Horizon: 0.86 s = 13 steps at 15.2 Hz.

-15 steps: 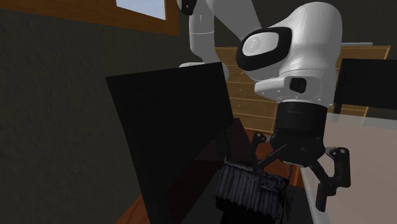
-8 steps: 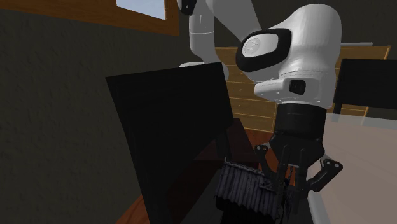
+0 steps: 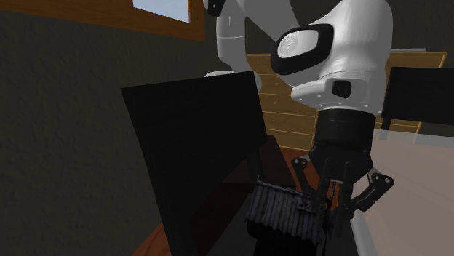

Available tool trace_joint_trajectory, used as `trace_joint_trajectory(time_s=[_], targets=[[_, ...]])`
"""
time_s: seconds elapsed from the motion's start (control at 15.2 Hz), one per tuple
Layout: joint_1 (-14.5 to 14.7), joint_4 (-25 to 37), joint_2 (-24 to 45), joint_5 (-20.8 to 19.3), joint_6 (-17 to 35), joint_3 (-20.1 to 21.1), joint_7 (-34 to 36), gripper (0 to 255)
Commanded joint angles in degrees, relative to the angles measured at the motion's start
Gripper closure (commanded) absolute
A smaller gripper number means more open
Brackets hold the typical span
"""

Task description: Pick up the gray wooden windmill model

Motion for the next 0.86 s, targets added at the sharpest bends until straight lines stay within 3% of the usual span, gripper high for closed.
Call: trace_joint_trajectory(time_s=[0.0,0.79], targets=[[-0.3,0.3,-1.1,1.6,-0.9,0.5,-1.4,255],[-1.4,2.6,-5.5,8.6,-5.8,2.1,-7.9,255]])
